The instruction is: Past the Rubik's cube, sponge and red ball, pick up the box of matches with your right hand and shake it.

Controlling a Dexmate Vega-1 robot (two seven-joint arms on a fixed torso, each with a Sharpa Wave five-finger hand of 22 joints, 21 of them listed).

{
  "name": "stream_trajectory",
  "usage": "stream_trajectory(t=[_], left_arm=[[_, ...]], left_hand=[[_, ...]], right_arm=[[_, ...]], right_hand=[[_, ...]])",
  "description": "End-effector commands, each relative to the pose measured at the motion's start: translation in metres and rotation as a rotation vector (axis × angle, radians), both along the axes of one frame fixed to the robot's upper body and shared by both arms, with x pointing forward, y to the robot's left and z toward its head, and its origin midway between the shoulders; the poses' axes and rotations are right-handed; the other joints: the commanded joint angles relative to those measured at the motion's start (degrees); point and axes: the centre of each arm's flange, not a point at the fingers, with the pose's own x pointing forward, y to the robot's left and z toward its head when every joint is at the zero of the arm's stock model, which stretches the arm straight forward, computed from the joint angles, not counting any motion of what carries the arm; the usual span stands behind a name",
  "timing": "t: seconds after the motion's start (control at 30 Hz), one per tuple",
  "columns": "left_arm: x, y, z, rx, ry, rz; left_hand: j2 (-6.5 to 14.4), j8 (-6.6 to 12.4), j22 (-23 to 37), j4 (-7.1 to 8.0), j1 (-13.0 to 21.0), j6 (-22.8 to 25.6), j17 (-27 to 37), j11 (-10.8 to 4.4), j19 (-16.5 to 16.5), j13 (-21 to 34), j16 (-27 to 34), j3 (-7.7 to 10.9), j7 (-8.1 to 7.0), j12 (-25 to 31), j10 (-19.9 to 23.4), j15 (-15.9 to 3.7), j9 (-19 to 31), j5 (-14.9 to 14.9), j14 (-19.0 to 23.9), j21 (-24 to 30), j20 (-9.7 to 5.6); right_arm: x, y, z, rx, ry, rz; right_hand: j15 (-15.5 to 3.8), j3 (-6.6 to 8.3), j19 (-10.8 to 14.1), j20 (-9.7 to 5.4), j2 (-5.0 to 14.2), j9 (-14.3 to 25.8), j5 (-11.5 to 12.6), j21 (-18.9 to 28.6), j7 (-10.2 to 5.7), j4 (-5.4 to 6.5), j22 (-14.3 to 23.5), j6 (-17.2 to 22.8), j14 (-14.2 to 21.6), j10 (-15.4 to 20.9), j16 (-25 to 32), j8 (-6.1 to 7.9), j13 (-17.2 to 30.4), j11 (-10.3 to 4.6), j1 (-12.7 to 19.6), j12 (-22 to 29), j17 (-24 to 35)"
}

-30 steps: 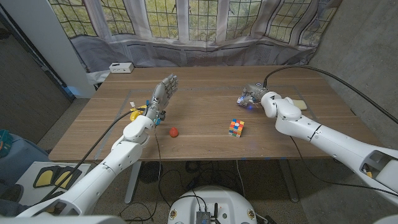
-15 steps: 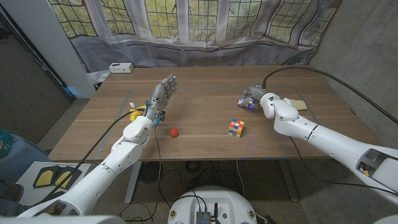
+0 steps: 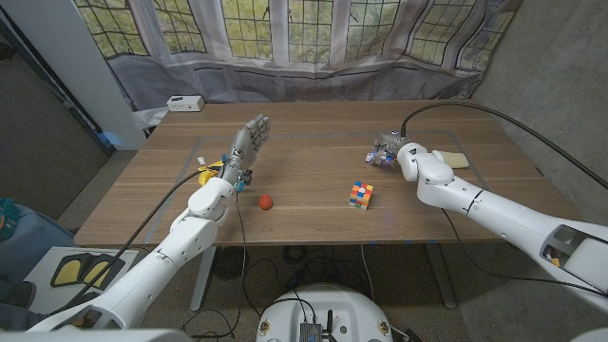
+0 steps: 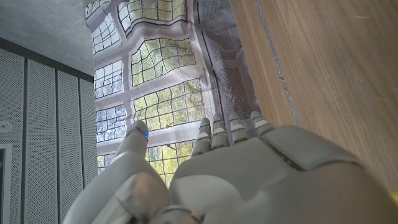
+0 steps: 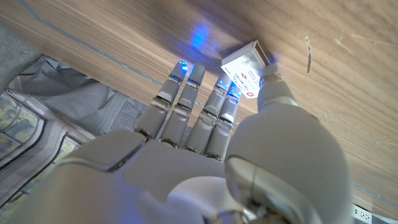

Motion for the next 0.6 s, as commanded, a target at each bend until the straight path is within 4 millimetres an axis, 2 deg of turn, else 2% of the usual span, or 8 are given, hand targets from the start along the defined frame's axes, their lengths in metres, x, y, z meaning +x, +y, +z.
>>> stream_trajectory(t=[0.03,0.17,0.23,0.3,0.47,0.5,0.6], left_arm=[[0.0019,-0.0015,0.0019,0.001,-0.003,0.000],[0.0024,-0.0021,0.0022,0.003,-0.001,-0.004],[0.0025,-0.0020,0.0023,0.003,-0.001,-0.003],[0.0025,-0.0019,0.0024,0.004,-0.001,-0.002],[0.0030,-0.0012,0.0032,0.006,0.000,-0.003],[0.0031,-0.0012,0.0034,0.008,0.000,-0.003],[0.0037,-0.0012,0.0039,0.008,0.000,-0.006]], left_hand=[[0.0,0.33,0.3,0.05,0.5,0.7,0.1,-0.60,-0.4,0.2,-0.1,0.33,0.18,0.3,0.1,0.22,0.3,0.0,-0.2,-0.2,-0.07],[0.0,0.31,0.3,0.04,0.5,0.8,0.1,-0.42,-0.4,0.2,-0.1,0.34,0.19,0.3,0.2,0.21,0.3,0.0,-0.2,-0.3,-0.04],[0.0,0.30,0.3,0.03,0.5,0.8,0.1,-0.57,-0.4,0.2,-0.1,0.35,0.25,0.3,0.1,0.21,0.3,0.0,-0.2,-0.2,-0.07],[0.0,0.29,0.3,0.02,0.5,0.8,0.1,-0.64,-0.4,0.2,-0.1,0.36,0.30,0.3,0.1,0.16,0.3,0.0,-0.2,-0.3,-0.07],[0.0,0.30,0.3,0.01,0.6,1.0,0.1,-0.64,-0.5,0.2,-0.1,0.37,0.27,0.4,0.2,0.18,0.3,0.0,-0.2,-0.3,-0.03],[0.0,0.31,0.3,0.01,0.6,1.0,0.1,-0.63,-0.4,0.2,-0.1,0.38,0.25,0.3,0.1,0.17,0.3,0.0,-0.2,-0.2,-0.05],[0.0,0.28,0.3,0.00,0.6,1.0,0.1,-0.66,-0.4,0.2,0.0,0.38,0.23,0.3,0.1,0.14,0.3,0.0,-0.2,-0.2,-0.04]], right_arm=[[0.0032,-0.0030,-0.0020,-0.008,0.007,-0.022],[0.0032,-0.0032,-0.0021,-0.012,0.009,-0.026],[0.0033,-0.0032,-0.0023,-0.013,0.007,-0.025],[0.0034,-0.0031,-0.0028,-0.014,0.007,-0.023],[0.0037,-0.0020,-0.0032,-0.022,0.026,-0.037],[0.0043,-0.0016,-0.0030,-0.023,0.035,-0.043],[0.0052,-0.0011,-0.0027,-0.025,0.047,-0.055]], right_hand=[[-2.64,-0.12,-0.4,0.22,0.55,0.1,0.4,-0.3,-1.74,0.51,0.1,0.5,-0.6,-1.1,-0.3,-0.60,0.3,-0.17,-0.1,-0.4,0.2],[-2.10,-0.27,-0.9,0.49,-0.04,0.0,0.5,-0.5,-1.60,0.49,0.1,-1.8,-1.6,-3.0,-1.1,-1.64,0.5,0.05,-0.5,-1.0,0.0],[-1.80,-0.35,-1.4,0.78,-0.24,0.0,0.7,-0.6,-1.35,0.56,0.1,-3.0,-2.5,-4.9,-1.7,-2.16,0.7,0.66,-0.8,-1.5,0.1],[-1.42,-0.45,-1.7,0.94,-0.56,0.0,0.8,-0.7,-1.39,0.56,0.1,-5.3,-3.1,-6.2,-2.2,-3.07,1.0,0.50,-1.2,-1.6,0.1],[-0.77,-0.79,-3.0,1.66,-1.24,0.1,1.0,-1.1,-0.79,0.87,0.1,-7.7,-4.8,-9.8,-3.3,-3.80,1.4,1.26,-2.4,-2.2,0.1],[-0.21,-0.86,-3.4,1.87,-1.25,0.1,1.0,-1.1,-0.80,1.01,0.1,-8.5,-5.3,-10.6,-3.6,-3.98,1.5,1.65,-2.8,-2.2,0.2],[-0.10,-1.03,-4.2,2.32,-1.59,0.2,1.1,-1.3,-0.17,1.01,0.1,-9.9,-6.2,-12.8,-4.0,-4.24,1.6,2.49,-3.2,-2.5,0.4]])
